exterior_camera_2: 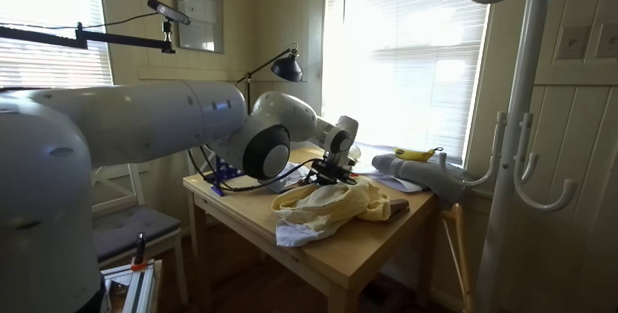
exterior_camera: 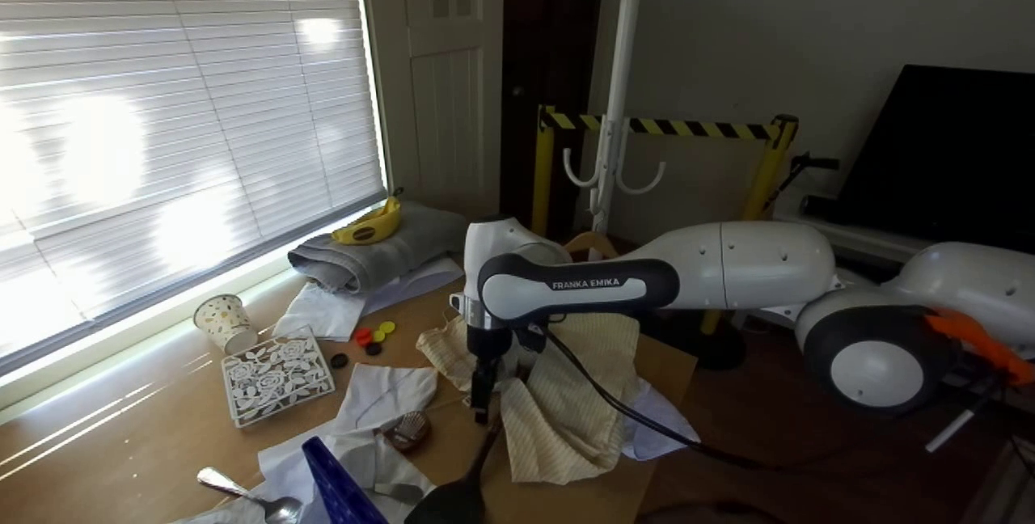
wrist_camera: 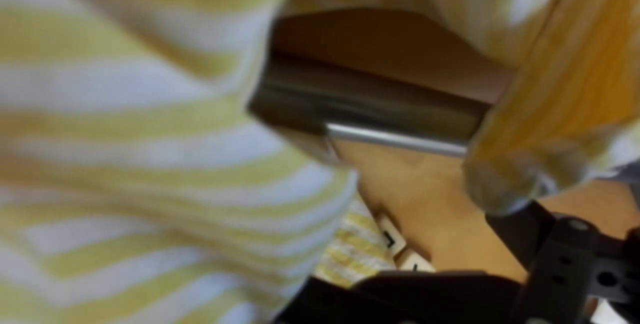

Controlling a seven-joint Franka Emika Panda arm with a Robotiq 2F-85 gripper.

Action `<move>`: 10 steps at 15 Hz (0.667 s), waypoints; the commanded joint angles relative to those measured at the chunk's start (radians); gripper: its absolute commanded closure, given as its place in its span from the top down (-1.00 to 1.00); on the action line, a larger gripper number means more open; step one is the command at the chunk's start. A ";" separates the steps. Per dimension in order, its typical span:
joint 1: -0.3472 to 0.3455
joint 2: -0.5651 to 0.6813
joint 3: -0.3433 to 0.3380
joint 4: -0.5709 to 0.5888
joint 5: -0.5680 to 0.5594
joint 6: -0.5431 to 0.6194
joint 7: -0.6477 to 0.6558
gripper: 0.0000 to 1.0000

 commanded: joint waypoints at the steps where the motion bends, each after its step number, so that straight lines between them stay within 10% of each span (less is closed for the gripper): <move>1: 0.027 0.011 -0.006 0.023 0.014 -0.009 -0.005 1.00; 10: 0.184 -0.053 -0.114 -0.014 -0.123 0.261 -0.108 1.00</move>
